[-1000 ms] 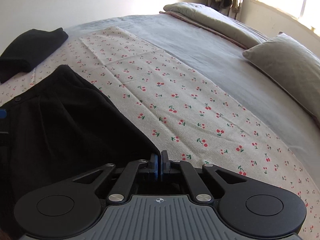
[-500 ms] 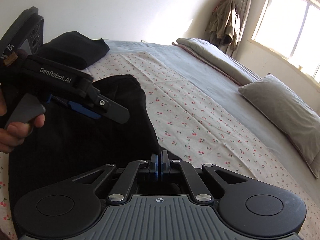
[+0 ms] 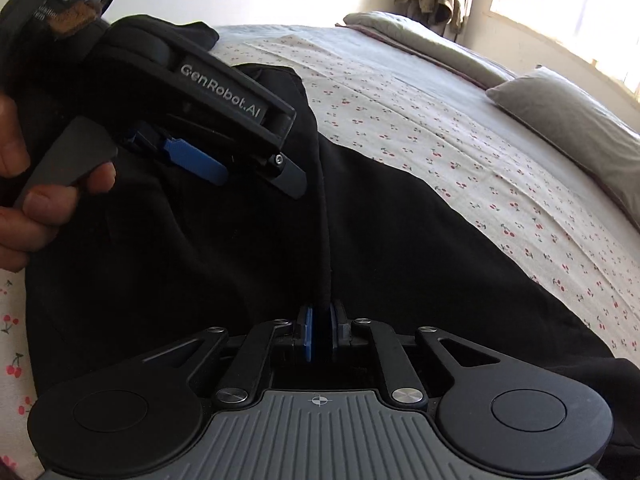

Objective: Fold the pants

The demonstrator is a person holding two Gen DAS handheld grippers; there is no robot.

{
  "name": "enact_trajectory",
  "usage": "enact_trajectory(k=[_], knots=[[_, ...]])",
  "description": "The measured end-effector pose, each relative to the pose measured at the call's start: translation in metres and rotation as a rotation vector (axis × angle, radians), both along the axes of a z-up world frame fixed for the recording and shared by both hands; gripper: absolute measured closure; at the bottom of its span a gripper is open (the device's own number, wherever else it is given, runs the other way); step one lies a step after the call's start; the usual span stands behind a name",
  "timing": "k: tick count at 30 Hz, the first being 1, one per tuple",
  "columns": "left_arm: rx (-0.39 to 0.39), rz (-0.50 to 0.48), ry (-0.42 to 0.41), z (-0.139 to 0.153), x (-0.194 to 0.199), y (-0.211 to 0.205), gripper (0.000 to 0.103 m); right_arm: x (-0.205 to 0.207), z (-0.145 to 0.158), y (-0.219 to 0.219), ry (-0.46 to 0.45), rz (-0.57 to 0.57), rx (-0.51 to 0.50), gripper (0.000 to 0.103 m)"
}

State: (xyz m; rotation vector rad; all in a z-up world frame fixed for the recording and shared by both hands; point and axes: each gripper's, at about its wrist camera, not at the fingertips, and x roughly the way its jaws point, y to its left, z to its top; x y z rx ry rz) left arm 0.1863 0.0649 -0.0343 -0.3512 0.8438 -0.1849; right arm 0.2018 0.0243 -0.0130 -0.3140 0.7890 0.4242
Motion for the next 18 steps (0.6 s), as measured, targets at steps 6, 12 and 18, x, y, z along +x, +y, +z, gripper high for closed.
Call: enact_trajectory(k=[6, 12, 18], knots=[[0.043, 0.031, -0.069, 0.013, -0.011, -0.001, 0.025, 0.011, 0.044, -0.077, -0.058, -0.212, 0.049, 0.048], [0.081, 0.044, -0.106, 0.016, -0.008, -0.023, 0.026, 0.036, 0.049, -0.191, -0.057, -0.568, 0.049, 0.048], [0.114, 0.024, -0.08, 0.003, -0.004, -0.047, 0.04, 0.03, 0.025, -0.273, -0.035, -0.868, -0.026, 0.048]])
